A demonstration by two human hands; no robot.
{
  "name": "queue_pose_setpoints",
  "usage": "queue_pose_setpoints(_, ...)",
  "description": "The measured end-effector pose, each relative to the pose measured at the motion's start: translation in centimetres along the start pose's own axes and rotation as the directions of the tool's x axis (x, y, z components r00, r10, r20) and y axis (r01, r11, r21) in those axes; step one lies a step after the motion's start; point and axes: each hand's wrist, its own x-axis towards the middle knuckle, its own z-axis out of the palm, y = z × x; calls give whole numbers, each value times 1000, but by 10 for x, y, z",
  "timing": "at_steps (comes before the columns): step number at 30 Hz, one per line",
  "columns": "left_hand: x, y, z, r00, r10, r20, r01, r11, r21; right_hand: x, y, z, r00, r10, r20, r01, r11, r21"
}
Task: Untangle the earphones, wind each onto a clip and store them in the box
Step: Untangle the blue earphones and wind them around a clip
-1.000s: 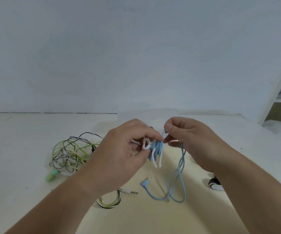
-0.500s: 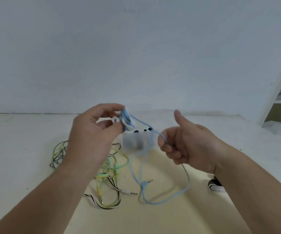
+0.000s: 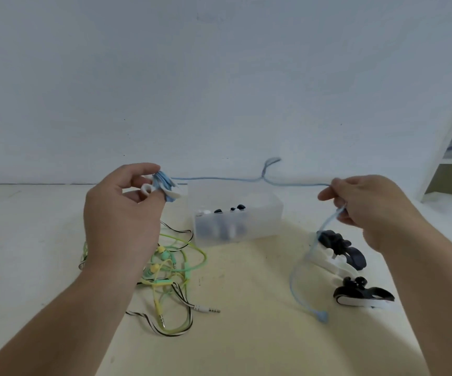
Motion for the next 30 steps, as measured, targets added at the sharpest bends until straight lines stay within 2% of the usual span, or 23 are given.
queue_pose_setpoints(4,1,2,-1,998,32,-50,-34,999,-42,3,4,-4,998,-54,-34,44,971,-237)
queue_pose_setpoints(7,2,4,-2,997,61,-44,-65,995,-74,4,5,-5,998,-63,-28,44,892,-451)
queue_pose_setpoints(9,1,6,-2,997,71,23,-68,992,-103,5,6,-6,996,-68,-62,15,788,-615)
queue_pose_setpoints(10,0,8,-1,993,71,91,-60,990,-126,3,4,-6,989,-117,-89,31,759,-651)
queue_pose_setpoints(12,-6,10,3,957,78,280,-33,986,-162,-6,-3,-2,941,-317,-114,199,797,-570)
queue_pose_setpoints(14,-13,11,7,895,107,433,-27,982,-186,-24,-16,9,877,-476,-61,441,849,-292)
queue_pose_setpoints(15,-15,10,8,867,128,481,-34,979,-199,-35,-22,16,864,-502,46,504,857,-105)
queue_pose_setpoints(17,-18,10,10,819,171,548,-42,970,-240,-51,-25,30,797,-511,321,462,859,221)
queue_pose_setpoints(18,-19,10,10,800,189,569,-36,962,-269,-55,-23,36,760,-489,428,407,872,272)
queue_pose_setpoints(20,-20,12,11,780,212,589,-14,946,-323,-59,-17,46,728,-430,534,361,902,235)
queue_pose_setpoints(22,-20,15,10,782,215,585,15,932,-362,-61,-15,52,776,-388,498,338,921,191)
queue_pose_setpoints(25,-18,17,10,801,197,565,64,911,-408,-63,-16,56,836,-300,460,150,931,333)
queue_pose_setpoints(27,-19,16,10,814,185,550,74,907,-416,-66,-18,56,810,-267,522,97,939,330)
queue_pose_setpoints(30,-21,16,10,841,148,520,62,930,-364,-72,-17,58,728,-273,629,216,962,168)
